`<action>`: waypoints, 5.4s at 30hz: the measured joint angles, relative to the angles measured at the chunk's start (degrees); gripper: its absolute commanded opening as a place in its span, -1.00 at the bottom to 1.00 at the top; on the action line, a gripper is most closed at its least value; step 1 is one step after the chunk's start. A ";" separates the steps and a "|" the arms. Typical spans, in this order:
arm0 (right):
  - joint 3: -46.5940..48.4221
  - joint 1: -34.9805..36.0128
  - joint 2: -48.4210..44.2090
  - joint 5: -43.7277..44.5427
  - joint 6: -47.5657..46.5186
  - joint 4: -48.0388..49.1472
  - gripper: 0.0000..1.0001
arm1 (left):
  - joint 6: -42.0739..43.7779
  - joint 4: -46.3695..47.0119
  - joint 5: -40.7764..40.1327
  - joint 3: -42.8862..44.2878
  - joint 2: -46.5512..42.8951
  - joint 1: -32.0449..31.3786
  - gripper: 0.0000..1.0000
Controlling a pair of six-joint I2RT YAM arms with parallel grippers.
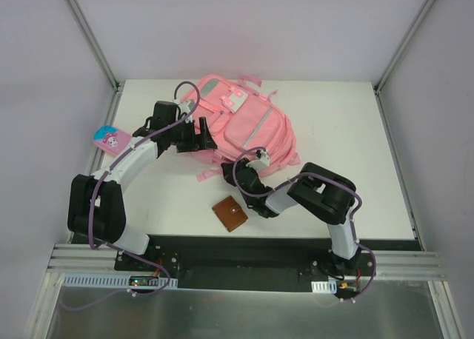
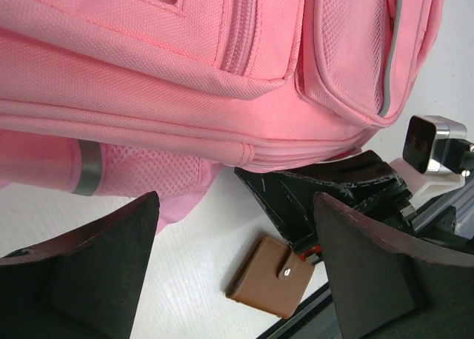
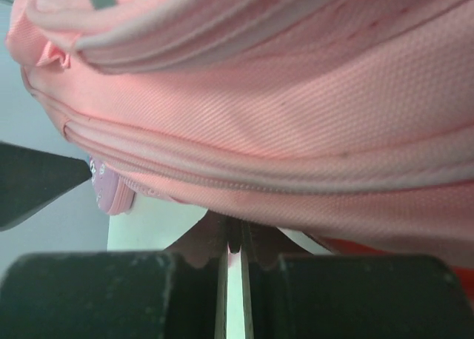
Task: Pack the student bag
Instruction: Zip the student bag at the center of the board.
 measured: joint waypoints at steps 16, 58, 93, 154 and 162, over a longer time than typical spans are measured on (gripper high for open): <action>-10.19 -2.89 -7.91 -10.62 -9.86 3.87 -0.99 | -3.61 9.35 1.18 -3.89 5.51 -0.46 0.83; -27.78 -20.63 -46.49 -18.73 -42.42 -22.67 -0.99 | -3.63 9.60 -2.60 -5.07 4.81 1.95 0.75; -27.50 -3.50 -51.49 -11.87 -38.12 -29.83 -1.00 | -23.47 13.64 -26.16 -18.67 -12.92 -31.19 0.98; -26.91 -9.40 -48.76 -19.12 -40.94 -27.45 -0.99 | -24.09 5.73 -9.42 -25.40 -28.37 8.22 0.61; -22.21 -4.24 -44.98 -17.59 -41.18 -28.48 -0.99 | -28.96 7.28 -8.41 -24.90 -32.85 -4.09 0.78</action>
